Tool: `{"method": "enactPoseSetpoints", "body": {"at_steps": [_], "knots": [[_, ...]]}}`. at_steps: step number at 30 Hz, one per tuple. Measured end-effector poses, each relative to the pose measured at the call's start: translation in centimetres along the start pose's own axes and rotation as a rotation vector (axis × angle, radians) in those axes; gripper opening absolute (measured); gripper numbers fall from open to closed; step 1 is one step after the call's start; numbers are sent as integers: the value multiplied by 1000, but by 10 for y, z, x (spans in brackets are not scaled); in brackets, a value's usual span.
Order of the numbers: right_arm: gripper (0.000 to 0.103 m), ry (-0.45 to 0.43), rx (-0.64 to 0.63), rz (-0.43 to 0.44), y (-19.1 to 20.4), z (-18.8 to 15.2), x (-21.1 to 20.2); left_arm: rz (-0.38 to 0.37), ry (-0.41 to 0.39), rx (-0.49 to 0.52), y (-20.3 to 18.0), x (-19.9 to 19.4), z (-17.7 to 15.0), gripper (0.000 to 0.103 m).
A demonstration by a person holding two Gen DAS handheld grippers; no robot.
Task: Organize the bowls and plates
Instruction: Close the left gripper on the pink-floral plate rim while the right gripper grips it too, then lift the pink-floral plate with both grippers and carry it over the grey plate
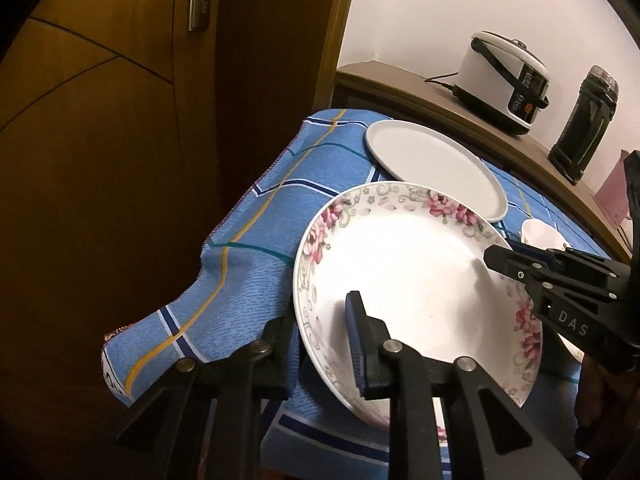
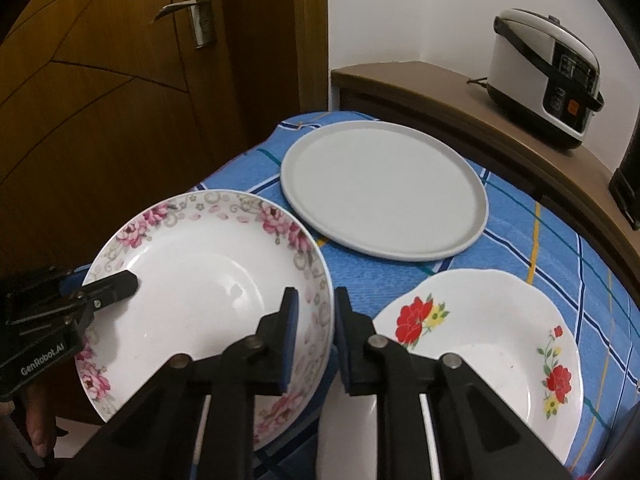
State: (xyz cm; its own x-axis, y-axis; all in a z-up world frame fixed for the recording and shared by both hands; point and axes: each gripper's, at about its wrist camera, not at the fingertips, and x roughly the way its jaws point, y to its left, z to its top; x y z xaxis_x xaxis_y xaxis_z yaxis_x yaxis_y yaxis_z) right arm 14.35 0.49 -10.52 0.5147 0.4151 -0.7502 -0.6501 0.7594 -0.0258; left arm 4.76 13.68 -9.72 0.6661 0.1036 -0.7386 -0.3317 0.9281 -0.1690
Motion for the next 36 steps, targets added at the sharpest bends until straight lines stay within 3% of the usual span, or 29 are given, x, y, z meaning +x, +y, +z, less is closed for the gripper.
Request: {"method": "enactPoseSetpoints", "body": {"at_steps": [8, 21, 36], "knots": [[18, -4, 16, 12, 0, 0, -1, 41, -11, 1, -3, -1, 9, 23], [18, -34, 43, 26, -12, 10, -10, 29, -26, -18, -7, 2, 25, 23], [18, -87, 59, 7, -27, 33, -17, 29, -105, 15, -17, 3, 54, 23]]}}
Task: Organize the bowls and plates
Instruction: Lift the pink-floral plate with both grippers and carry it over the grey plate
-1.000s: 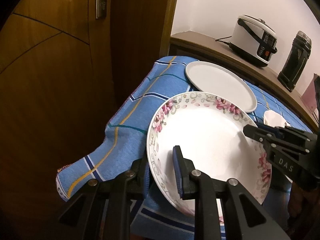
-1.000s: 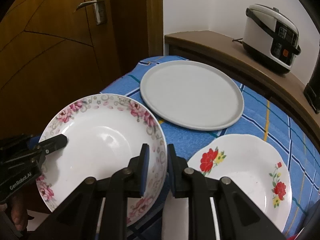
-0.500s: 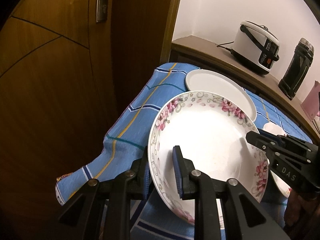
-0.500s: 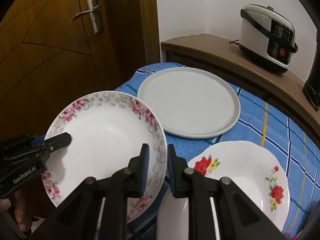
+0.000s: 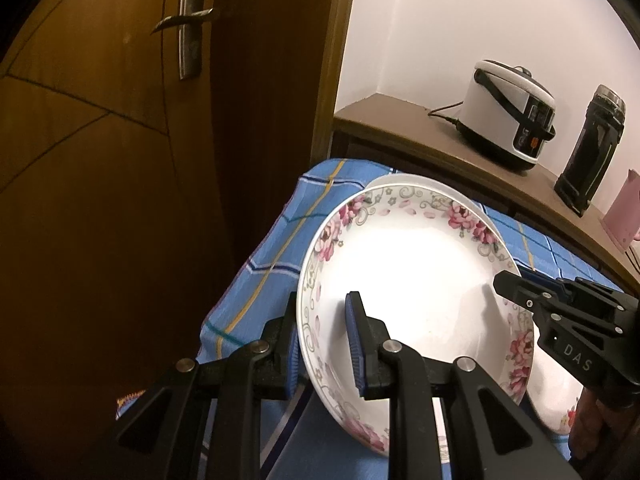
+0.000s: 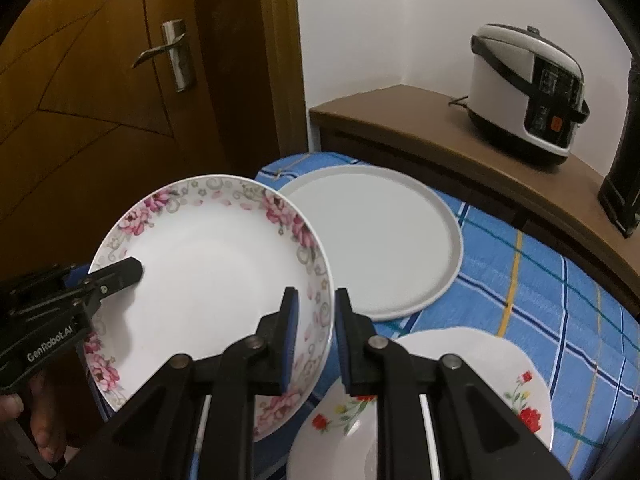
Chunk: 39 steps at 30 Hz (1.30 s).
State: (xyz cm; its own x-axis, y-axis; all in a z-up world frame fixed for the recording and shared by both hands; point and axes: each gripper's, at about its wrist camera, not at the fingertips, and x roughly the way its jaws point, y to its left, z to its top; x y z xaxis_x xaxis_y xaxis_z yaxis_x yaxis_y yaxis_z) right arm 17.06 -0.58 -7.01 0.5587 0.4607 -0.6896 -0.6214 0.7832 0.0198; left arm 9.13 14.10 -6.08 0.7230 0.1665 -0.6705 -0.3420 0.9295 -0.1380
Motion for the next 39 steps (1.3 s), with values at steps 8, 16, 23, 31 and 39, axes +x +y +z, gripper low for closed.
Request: {"method": "enactPoseSetpoints", "body": {"at_steps": [8, 16, 23, 31, 39], "knots": [[18, -23, 18, -18, -11, 11, 1, -5, -19, 4, -8, 9, 15, 23], [18, -68, 47, -27, -29, 24, -3, -8, -72, 26, -19, 14, 34, 23], [18, -83, 71, -37, -44, 33, -6, -14, -90, 40, -31, 19, 45, 23], [18, -97, 102, -56, -58, 40, -5, -19, -104, 56, -43, 28, 57, 23], [18, -126, 125, -78, -67, 45, -5, -38, -133, 65, -52, 35, 65, 23]]}}
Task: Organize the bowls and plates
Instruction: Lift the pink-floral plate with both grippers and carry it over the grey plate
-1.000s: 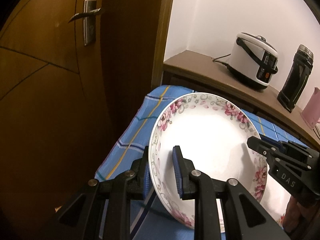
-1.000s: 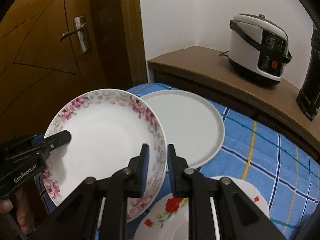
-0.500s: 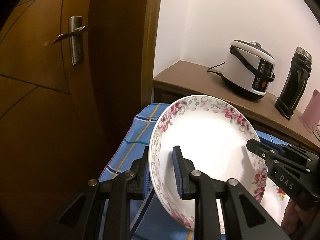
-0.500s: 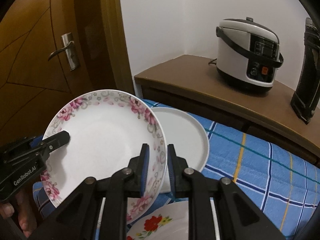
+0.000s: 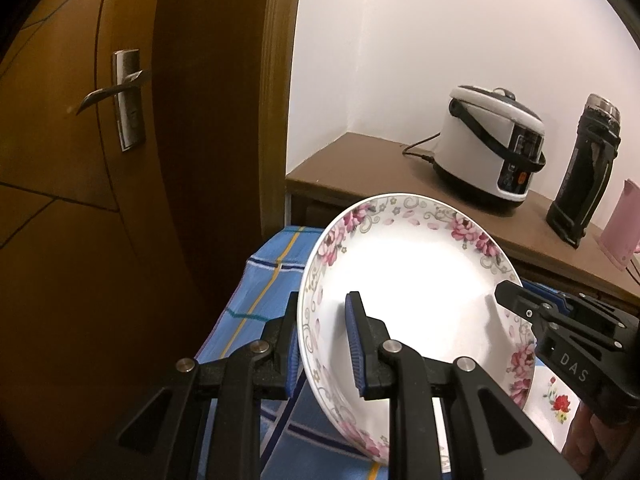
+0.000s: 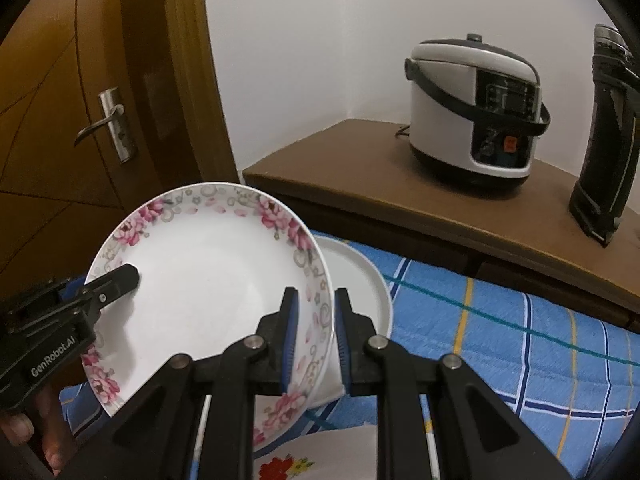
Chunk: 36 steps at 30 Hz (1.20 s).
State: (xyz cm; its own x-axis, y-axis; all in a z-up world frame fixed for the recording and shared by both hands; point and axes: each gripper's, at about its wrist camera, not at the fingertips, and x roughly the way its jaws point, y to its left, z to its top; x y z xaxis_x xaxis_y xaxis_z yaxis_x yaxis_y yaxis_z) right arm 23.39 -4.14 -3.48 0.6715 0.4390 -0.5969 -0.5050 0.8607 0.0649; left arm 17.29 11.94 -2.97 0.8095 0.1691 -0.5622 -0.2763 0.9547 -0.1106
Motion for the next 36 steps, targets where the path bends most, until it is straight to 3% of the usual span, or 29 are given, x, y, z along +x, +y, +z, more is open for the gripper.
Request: {"method": "enactPoseSetpoints", "body": {"at_steps": [21, 36], "knots": [[18, -57, 22, -32, -6, 9, 1, 16, -36, 12, -11, 11, 13, 23], [18, -18, 24, -95, 0, 12, 11, -4, -28, -3, -7, 28, 18, 23]]}}
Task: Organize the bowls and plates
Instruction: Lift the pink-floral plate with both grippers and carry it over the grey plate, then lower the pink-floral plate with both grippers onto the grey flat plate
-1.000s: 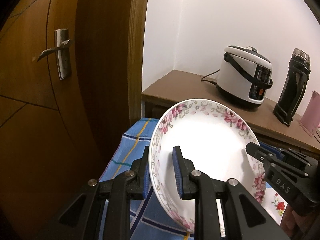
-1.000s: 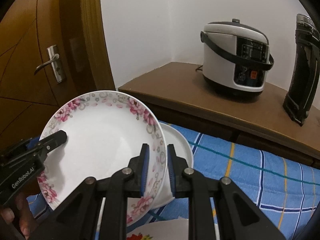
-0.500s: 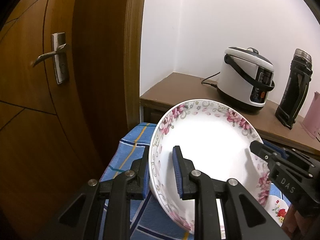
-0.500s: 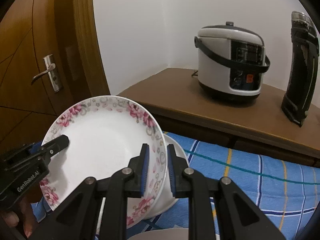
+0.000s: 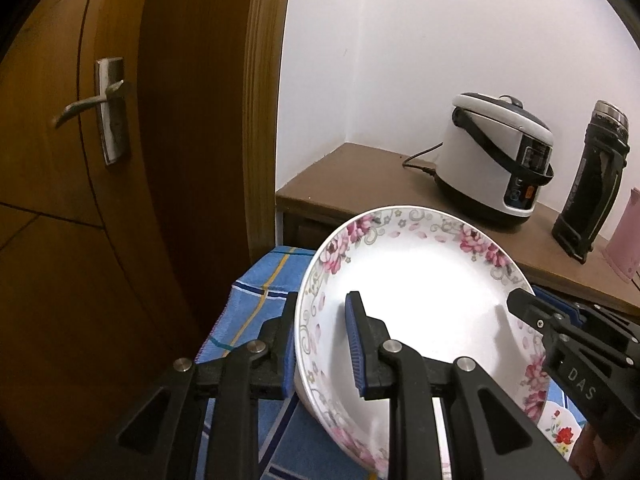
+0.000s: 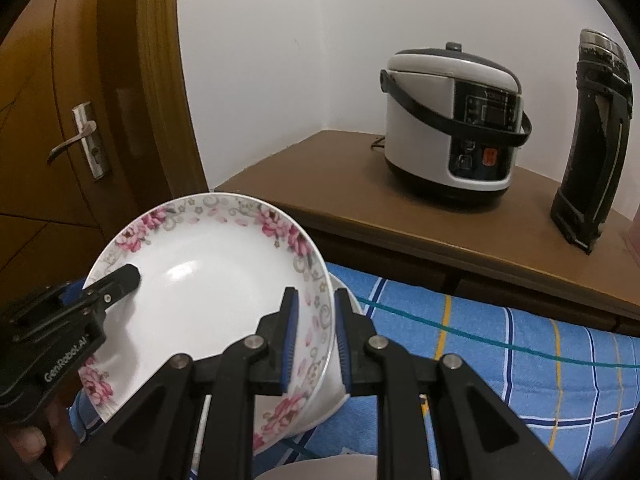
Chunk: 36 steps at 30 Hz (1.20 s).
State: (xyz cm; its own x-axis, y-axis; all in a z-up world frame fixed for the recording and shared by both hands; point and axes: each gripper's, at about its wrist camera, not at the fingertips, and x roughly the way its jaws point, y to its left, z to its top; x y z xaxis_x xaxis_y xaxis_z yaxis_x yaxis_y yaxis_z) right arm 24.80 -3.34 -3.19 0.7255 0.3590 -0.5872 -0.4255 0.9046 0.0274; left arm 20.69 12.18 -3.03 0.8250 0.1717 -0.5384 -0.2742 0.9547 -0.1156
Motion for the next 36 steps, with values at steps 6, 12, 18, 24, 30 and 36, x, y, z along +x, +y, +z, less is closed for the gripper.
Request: {"method": "enactPoseSetpoints", "body": {"at_steps": [6, 12, 18, 24, 30, 36], "knots": [[18, 19, 0, -28, 1, 1, 8, -27, -1, -27, 3, 14, -2, 23], [18, 50, 0, -60, 1, -2, 20, -46, -16, -42, 2, 25, -2, 23], [18, 77, 3, -76, -1, -6, 30, -55, -16, -32, 0, 34, -2, 23], [18, 95, -1, -92, -1, -6, 39, -42, 23, -18, -1, 48, -5, 23], [18, 108, -13, -100, 5, -5, 46, -24, 39, -13, -1, 54, -8, 23], [18, 121, -10, -103, 4, -6, 52, -2, 28, 15, -4, 55, -10, 23]]}}
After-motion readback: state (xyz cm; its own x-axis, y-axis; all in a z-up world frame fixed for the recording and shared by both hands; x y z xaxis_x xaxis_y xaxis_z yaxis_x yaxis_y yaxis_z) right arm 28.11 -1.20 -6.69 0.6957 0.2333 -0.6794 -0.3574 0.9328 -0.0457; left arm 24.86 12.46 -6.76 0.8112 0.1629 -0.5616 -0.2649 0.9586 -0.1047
